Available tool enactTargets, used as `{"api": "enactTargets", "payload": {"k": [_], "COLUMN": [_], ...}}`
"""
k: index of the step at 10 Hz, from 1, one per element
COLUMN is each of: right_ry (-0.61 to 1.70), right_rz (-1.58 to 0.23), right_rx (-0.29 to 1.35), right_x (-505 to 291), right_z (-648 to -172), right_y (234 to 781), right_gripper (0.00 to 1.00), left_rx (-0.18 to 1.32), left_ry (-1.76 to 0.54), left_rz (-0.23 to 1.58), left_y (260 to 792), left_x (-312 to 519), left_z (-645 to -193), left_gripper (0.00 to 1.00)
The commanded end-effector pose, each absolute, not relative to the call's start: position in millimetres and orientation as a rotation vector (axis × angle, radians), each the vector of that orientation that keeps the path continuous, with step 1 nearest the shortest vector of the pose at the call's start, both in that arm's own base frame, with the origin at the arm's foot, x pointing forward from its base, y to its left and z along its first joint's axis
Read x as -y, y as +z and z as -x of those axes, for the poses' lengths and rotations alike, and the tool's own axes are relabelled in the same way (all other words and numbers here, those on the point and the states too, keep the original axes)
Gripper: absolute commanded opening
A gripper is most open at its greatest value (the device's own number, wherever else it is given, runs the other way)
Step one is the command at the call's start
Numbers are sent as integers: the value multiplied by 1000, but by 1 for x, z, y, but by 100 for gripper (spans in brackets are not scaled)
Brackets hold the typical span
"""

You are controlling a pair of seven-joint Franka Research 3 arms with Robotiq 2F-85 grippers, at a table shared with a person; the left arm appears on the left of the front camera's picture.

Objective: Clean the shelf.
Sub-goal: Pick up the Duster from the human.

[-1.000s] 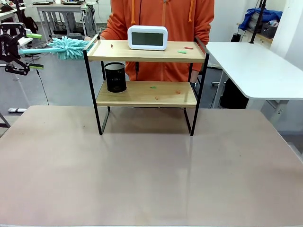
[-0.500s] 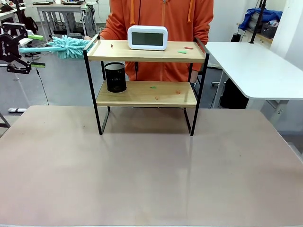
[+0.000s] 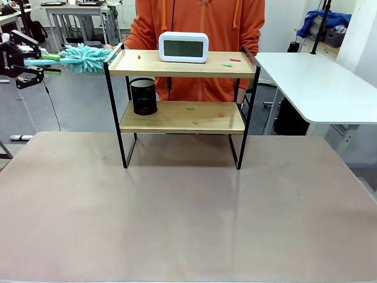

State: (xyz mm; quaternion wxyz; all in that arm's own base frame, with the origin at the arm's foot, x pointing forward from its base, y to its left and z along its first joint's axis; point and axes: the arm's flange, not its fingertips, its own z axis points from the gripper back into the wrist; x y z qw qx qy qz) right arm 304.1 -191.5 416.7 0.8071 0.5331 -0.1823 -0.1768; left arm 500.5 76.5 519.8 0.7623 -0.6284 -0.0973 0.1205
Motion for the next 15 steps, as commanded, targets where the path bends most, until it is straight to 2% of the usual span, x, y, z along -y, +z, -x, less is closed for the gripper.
{"api": "enactTargets", "payload": {"k": [1,5,7,8,10,12,13,14,15], "right_ry": [-367,-367,-367,-367,-367,-367,-367,-367,-367], "right_rz": [-1155,-1155,-1155,-1155,-1155,-1155,-1155,-1155,-1155], "right_rx": [411,411,411,411,411,411,411,411,411], "right_x": [191,191,191,191,191,191,191,191,191], "right_z": [-306,-306,-306,-306,-306,-306,-306,-306,-306], "right_y": [418,418,418,418,418,418,418,418,418], "right_gripper": [100,100,100,100,100,100,100,100,100], "left_rx": [223,248,297,353,506,679,653,526,485], "left_ry": [252,233,196,149,-28,-102,-161,-320,-386], "left_rz": [1390,1381,1374,1344,1305,1222,1191,1150,1136], "left_y": [518,522,531,540,570,578,570,557,549], "left_x": [-70,-70,-85,-101,-150,-190,-201,-214,-223], "left_z": [-497,-490,-469,-441,-346,-261,-230,-208,-204], "left_gripper": [0,0,0,0,0,0,0,0,0]}}
